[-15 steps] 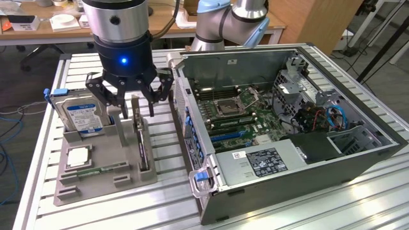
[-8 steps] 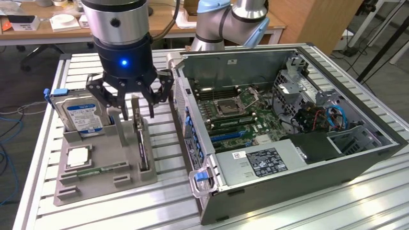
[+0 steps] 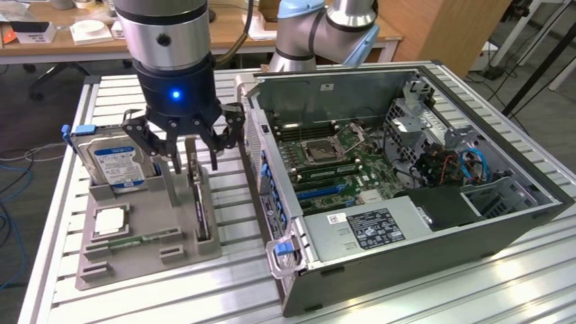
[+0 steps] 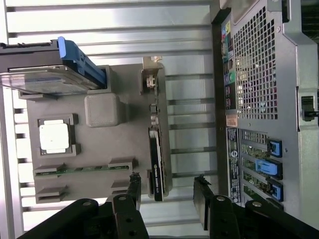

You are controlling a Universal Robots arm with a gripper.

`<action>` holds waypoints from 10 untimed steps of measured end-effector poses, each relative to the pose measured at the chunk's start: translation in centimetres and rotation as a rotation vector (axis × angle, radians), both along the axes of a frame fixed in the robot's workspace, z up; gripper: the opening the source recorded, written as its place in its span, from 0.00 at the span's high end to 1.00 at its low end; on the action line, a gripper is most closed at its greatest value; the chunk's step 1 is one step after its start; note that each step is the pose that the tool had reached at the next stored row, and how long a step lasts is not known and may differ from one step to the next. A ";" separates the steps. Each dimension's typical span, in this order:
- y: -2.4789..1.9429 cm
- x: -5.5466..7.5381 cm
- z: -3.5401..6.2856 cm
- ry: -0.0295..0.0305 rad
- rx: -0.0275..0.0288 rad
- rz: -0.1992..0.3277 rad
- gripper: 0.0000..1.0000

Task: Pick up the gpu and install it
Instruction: 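Pick up the gpu and move the gpu toward the slot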

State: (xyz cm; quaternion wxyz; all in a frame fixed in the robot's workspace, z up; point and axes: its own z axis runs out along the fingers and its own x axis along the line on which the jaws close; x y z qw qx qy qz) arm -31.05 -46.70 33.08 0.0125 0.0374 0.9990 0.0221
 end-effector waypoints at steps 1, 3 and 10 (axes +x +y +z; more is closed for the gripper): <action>-0.02 0.0 -0.08 0.0000 -0.0001 0.000 0.45; -0.04 0.0 -0.25 0.0001 -0.0001 0.000 0.45; -0.08 0.0 -0.51 0.0001 -0.0001 0.000 0.45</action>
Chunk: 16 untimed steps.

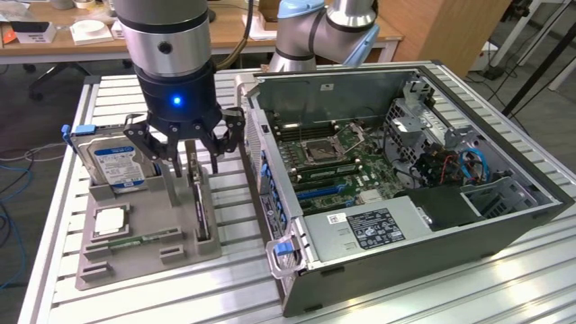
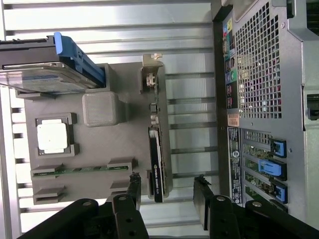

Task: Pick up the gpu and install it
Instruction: 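Pick up the gpu and move the gpu toward the slot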

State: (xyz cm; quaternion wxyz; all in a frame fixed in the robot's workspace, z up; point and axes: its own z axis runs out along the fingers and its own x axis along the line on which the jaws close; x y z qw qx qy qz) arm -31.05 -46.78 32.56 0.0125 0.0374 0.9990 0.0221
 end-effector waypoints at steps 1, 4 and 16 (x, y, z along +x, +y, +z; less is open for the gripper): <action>0.00 0.0 0.00 0.0000 0.0000 0.000 0.45; 0.00 0.0 -0.03 0.0000 0.0000 0.000 0.45; 0.00 0.0 -0.24 0.0000 0.0000 0.000 0.45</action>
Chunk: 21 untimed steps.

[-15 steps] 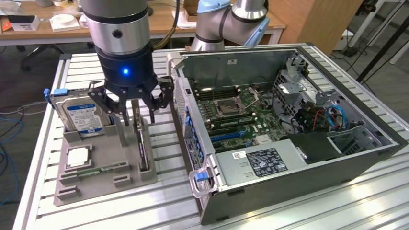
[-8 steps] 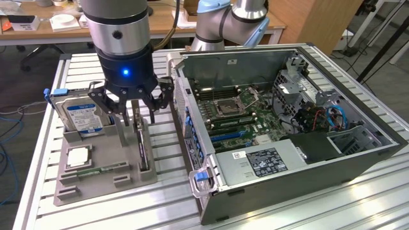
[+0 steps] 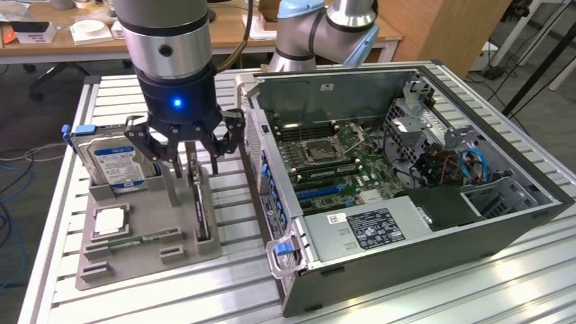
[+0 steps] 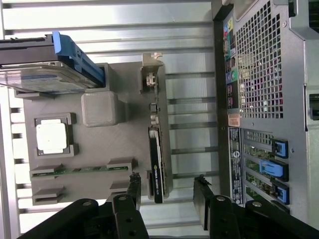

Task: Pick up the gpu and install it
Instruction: 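Pick up the gpu and move the gpu toward the slot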

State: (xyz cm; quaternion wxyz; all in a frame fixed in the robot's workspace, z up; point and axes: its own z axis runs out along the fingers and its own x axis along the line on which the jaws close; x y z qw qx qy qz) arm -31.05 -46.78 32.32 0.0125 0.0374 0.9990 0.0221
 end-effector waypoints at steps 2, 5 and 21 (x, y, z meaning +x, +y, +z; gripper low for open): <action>0.00 0.0 -0.06 0.0000 0.0000 0.000 0.45; 0.00 0.0 -0.18 -0.0001 0.0001 0.000 0.45; 0.00 0.0 -1.01 -0.0001 0.0001 0.000 0.45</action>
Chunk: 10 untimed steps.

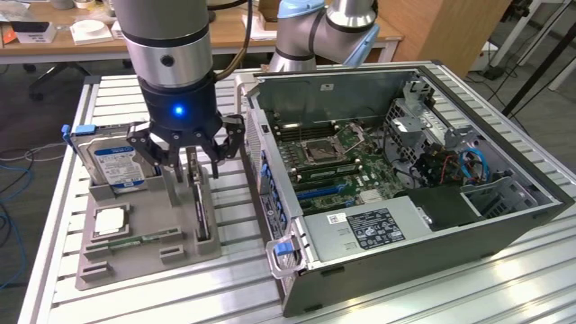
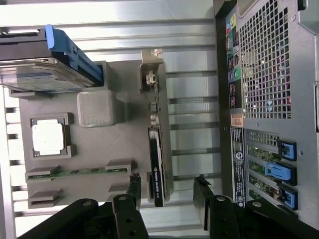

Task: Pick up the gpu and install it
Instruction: 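Pick up the gpu and move the gpu toward the slot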

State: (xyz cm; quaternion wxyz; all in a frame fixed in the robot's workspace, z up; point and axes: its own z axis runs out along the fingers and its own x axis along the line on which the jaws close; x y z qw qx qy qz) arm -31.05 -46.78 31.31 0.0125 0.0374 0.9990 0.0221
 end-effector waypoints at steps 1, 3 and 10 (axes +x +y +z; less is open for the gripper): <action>0.00 0.0 -0.06 0.0001 0.0000 0.000 0.45; 0.00 0.0 -0.18 0.0000 -0.0001 0.000 0.45; 0.00 0.0 -0.58 0.0001 -0.0001 0.000 0.45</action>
